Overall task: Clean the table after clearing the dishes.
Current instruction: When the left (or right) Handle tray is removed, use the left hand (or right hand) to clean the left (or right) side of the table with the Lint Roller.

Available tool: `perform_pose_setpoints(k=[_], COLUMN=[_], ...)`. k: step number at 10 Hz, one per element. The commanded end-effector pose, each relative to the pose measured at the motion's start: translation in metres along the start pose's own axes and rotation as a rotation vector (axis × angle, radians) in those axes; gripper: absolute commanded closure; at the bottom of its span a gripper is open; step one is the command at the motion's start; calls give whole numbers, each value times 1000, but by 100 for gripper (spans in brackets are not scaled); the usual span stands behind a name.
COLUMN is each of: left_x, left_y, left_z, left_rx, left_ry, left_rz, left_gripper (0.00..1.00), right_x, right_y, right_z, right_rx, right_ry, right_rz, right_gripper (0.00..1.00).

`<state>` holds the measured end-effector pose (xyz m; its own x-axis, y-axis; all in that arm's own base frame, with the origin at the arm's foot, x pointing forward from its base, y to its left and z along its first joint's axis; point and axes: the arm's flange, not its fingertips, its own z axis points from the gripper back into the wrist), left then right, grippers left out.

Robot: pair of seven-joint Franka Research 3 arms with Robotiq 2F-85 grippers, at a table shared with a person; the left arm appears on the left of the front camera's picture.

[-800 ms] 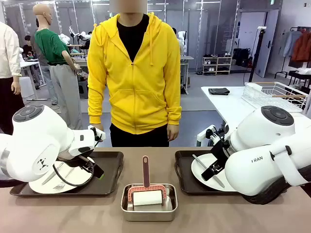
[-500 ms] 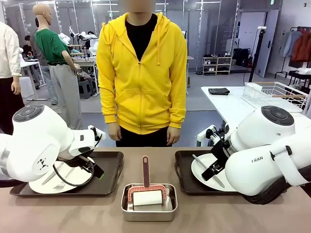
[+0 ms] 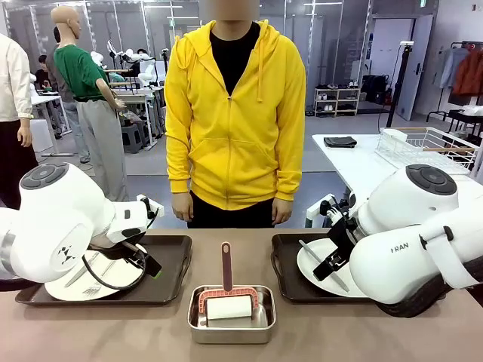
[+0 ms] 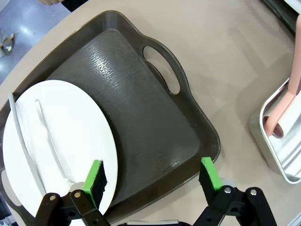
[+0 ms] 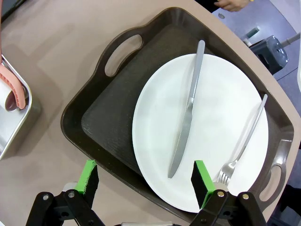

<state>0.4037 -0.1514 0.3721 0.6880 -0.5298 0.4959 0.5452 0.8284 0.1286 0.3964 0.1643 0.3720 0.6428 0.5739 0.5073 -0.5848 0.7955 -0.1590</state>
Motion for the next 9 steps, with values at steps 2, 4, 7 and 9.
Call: perform_pose_setpoints(k=[2,4,7,9], left_x=[0,0,19,28], left_y=[0,0,17,36], left_z=[0,0,16,28], left_rx=[0,0,-79,-195], left_ry=[0,0,33,55], left_rz=[0,0,25,57], left_gripper=[0,0,0,0], right_x=[0,7,27,34], right_y=[1,-7,-29,-44], right_z=[0,5,16,23], right_rx=[1,20,107,147], right_ry=[0,-6,12,10], right_rz=[0,2,-24,-66], right_gripper=[0,0,0,0])
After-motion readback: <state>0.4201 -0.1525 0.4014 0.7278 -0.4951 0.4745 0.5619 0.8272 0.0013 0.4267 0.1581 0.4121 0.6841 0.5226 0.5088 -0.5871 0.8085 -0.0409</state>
